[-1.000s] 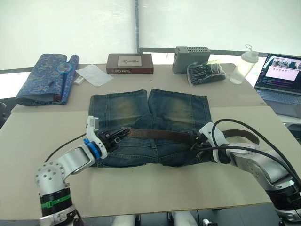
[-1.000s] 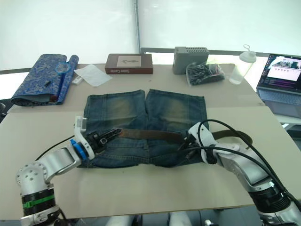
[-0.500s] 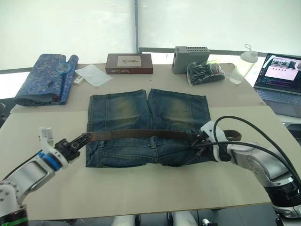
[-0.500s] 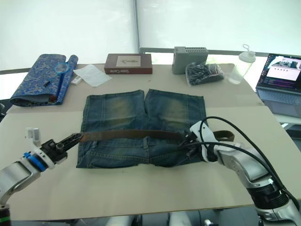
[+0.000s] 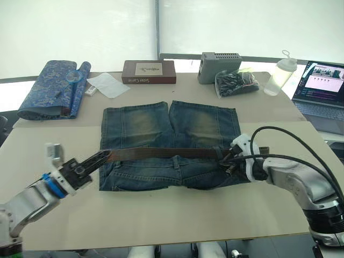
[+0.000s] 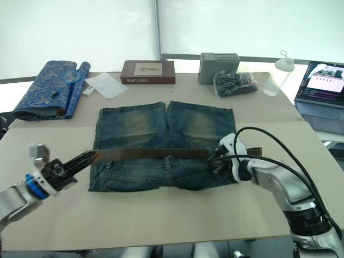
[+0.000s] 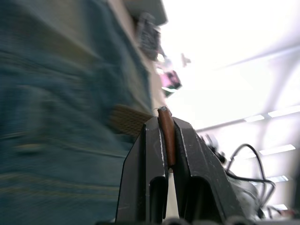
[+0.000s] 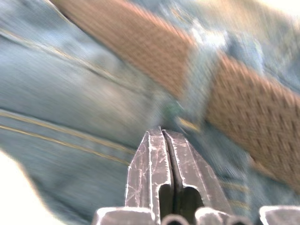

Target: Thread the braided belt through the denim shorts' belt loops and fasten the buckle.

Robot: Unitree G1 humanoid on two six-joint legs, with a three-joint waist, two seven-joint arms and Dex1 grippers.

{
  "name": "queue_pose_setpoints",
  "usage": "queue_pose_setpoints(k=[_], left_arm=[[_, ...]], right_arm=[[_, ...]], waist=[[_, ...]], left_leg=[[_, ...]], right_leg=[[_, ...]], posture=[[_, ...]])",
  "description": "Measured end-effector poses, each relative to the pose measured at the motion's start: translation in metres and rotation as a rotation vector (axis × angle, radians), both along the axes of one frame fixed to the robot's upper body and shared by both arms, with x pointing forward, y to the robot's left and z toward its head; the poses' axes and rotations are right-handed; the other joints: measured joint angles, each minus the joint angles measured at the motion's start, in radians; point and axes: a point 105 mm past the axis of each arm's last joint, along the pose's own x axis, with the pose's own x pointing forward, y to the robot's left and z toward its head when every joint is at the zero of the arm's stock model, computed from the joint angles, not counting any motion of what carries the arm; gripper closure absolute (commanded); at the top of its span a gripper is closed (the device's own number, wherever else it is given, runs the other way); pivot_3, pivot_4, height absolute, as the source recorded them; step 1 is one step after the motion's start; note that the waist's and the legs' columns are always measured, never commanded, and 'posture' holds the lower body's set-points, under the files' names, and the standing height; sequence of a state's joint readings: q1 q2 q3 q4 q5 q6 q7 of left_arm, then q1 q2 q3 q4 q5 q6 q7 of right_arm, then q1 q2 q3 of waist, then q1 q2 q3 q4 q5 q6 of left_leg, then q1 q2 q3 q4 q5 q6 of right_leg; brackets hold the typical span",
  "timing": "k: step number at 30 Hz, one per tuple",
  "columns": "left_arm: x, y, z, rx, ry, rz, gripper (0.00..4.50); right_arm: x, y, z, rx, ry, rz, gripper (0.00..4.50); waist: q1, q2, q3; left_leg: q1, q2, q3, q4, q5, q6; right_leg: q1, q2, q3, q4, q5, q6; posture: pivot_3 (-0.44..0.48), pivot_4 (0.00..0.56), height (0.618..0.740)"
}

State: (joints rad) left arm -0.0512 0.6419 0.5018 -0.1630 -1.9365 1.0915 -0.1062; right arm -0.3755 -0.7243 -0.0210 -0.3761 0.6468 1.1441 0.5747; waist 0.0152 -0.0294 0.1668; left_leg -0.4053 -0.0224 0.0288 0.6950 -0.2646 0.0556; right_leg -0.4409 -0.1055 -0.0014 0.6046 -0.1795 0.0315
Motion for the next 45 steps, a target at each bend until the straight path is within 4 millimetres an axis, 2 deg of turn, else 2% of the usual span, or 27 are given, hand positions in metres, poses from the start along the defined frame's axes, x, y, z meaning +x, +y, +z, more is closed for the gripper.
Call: queue_pose_setpoints(k=[2, 5, 8, 12, 16, 21, 24, 33, 37, 45], left_arm=[[0.004, -0.023, 0.011, -0.053, -0.06, -0.076, 4.5], [0.016, -0.055, 0.028, -0.153, -0.119, -0.152, 4.5], [0.024, -0.084, 0.035, -0.182, -0.115, -0.227, 4.5], [0.039, -0.118, 0.031, -0.212, -0.042, -0.301, 4.5], [0.045, -0.136, 0.025, -0.214, -0.002, -0.34, 4.5], [0.046, -0.139, 0.019, -0.201, 0.013, -0.346, 4.5], [0.047, -0.138, 0.019, -0.201, 0.008, -0.342, 4.5], [0.047, -0.139, 0.02, -0.213, 0.002, -0.342, 4.5], [0.047, -0.14, 0.013, -0.188, 0.029, -0.327, 4.5], [0.049, -0.139, 0.013, -0.187, 0.031, -0.31, 4.5]], right_arm=[[-0.011, 0.008, 0.015, 0.1, -0.002, 0.054, 2.54], [-0.029, 0.021, 0.033, 0.269, 0.018, 0.126, 2.54], [-0.044, 0.04, 0.042, 0.395, 0.047, 0.198, 2.54], [-0.043, 0.058, 0.04, 0.508, 0.08, 0.144, 2.54], [-0.031, 0.07, 0.039, 0.656, 0.112, 0.025, 2.54], [-0.024, 0.068, 0.055, 0.807, 0.098, -0.065, 2.54], [-0.026, 0.066, 0.058, 0.853, 0.121, -0.089, 2.54], [-0.03, 0.065, 0.067, 0.898, 0.145, -0.075, 2.54], [-0.034, 0.062, 0.079, 0.895, 0.107, -0.051, 2.54], [-0.034, 0.066, 0.076, 0.861, 0.109, -0.033, 2.54]], waist=[[0.0, 0.0, 0.0], [0.004, 0.0, 0.0], [-0.001, 0.0, 0.0], [-0.004, 0.0, 0.0], [-0.005, 0.0, 0.0], [-0.006, 0.0, 0.0], [-0.005, 0.0, 0.0], [-0.007, 0.0, 0.0], [-0.007, 0.0, 0.0], [-0.005, 0.0, 0.0]], left_leg=[[0.0, 0.0, 0.0, 0.0, 0.0, 0.001], [0.0, 0.0, -0.002, 0.0, 0.0, 0.001], [0.0, -0.001, -0.002, 0.0, 0.0, 0.001], [0.0, -0.001, -0.002, 0.0, 0.001, 0.001], [0.0, -0.001, -0.002, 0.0, 0.001, 0.001], [0.0, -0.002, -0.002, 0.0, 0.001, 0.001], [0.0, -0.002, -0.002, 0.0, 0.001, 0.001], [0.0, -0.001, -0.001, 0.0, 0.002, 0.002], [0.0, -0.001, -0.001, 0.0, 0.002, 0.002], [0.0, -0.001, -0.001, 0.0, 0.002, 0.002]], right_leg=[[0.001, 0.0, -0.001, -0.001, 0.002, 0.004], [0.002, 0.001, -0.003, -0.002, 0.003, 0.005], [0.003, 0.002, -0.002, -0.003, 0.004, 0.006], [0.002, 0.008, -0.001, -0.002, 0.004, 0.006], [0.001, 0.01, -0.001, -0.001, 0.004, 0.006], [0.002, 0.011, -0.001, -0.001, 0.004, 0.006], [0.002, 0.012, -0.001, -0.001, 0.004, 0.006], [0.003, 0.014, 0.001, -0.001, 0.004, 0.006], [0.003, 0.014, 0.001, -0.002, 0.003, 0.007], [0.003, 0.014, 0.002, -0.002, 0.003, 0.007]], posture=[[0.0, 0.15, 0.74], [0.0, 0.15, 0.74], [0.0, 0.15, 0.74], [0.0, 0.15, 0.74], [0.0, 0.15, 0.74], [0.0, 0.15, 0.74], [0.0, 0.15, 0.74], [0.0, 0.15, 0.74], [0.0, 0.15, 0.74], [0.0, 0.15, 0.74]])
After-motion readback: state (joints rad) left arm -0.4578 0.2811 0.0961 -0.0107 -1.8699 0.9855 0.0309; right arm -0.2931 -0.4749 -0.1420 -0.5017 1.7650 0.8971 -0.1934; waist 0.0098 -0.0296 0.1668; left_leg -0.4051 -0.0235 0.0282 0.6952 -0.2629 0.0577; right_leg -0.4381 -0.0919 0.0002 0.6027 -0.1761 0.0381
